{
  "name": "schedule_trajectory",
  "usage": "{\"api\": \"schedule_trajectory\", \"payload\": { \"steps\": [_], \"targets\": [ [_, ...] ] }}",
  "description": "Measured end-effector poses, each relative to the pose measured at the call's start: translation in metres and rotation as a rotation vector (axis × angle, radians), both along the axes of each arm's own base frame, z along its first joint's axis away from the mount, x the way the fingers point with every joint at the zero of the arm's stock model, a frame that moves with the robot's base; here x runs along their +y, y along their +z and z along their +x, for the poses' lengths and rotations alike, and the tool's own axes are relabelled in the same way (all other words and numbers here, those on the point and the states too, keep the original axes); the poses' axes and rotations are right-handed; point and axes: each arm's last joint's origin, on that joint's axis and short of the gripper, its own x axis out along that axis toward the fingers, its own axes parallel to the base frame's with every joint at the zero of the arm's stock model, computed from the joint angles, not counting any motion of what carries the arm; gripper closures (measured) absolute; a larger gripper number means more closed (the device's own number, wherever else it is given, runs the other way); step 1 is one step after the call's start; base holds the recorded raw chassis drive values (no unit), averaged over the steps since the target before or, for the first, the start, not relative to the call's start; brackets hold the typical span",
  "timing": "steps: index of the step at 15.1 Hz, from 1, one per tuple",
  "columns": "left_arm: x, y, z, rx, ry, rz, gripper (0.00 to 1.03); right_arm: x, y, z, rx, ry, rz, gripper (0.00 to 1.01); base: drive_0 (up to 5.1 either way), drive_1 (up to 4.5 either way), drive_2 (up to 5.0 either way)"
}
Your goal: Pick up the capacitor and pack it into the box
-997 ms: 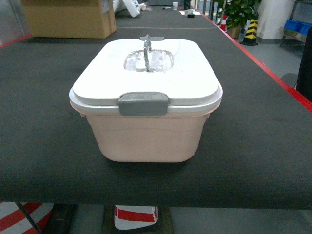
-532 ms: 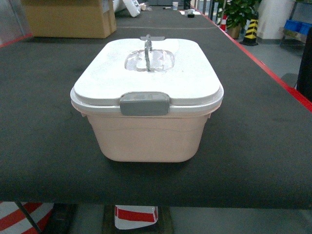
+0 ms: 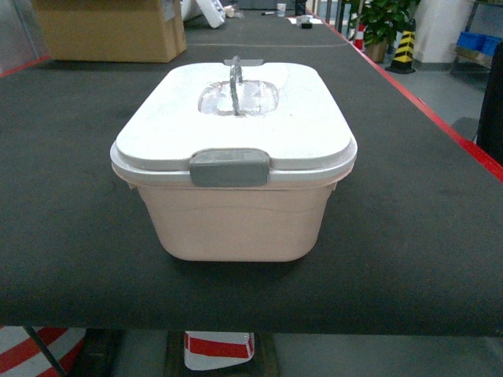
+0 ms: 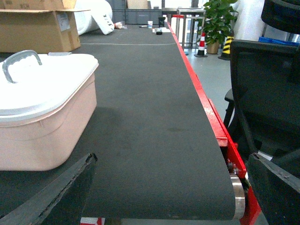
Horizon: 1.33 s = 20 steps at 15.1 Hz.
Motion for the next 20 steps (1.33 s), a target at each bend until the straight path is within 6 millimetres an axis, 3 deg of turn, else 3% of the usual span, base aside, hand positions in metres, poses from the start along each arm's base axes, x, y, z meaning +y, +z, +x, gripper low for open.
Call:
{"api": "schedule_trajectory", "payload": {
  "steps": [1,3,4,11,20],
  "targets": [
    [0.006,-0.008,-0.005,0.000,0.003,-0.003,1.01,0.000,0.000,0.000,0.000,0.000,0.000,0.03,0.0,0.00,0.0],
    [0.026,-0.040,-0.026,0.003,0.003,-0.003,1.01,0.000,0.000,0.000,0.000,0.000,0.000,0.03,0.0,0.00,0.0],
    [0.037,-0.046,-0.031,0.002,0.009,-0.004,1.01,0.000,0.000,0.000,0.000,0.000,0.000,0.03,0.0,0.00,0.0],
    [0.036,-0.062,-0.043,-0.006,-0.006,-0.006,1.01,0.000,0.000,0.000,0.000,0.000,0.000,0.03,0.0,0.00,0.0],
    [0.037,-0.065,-0.059,0.008,-0.001,-0.006,1.01,0.000,0.000,0.000,-0.001,0.000,0.000,0.03,0.0,0.00,0.0]
  ]
}}
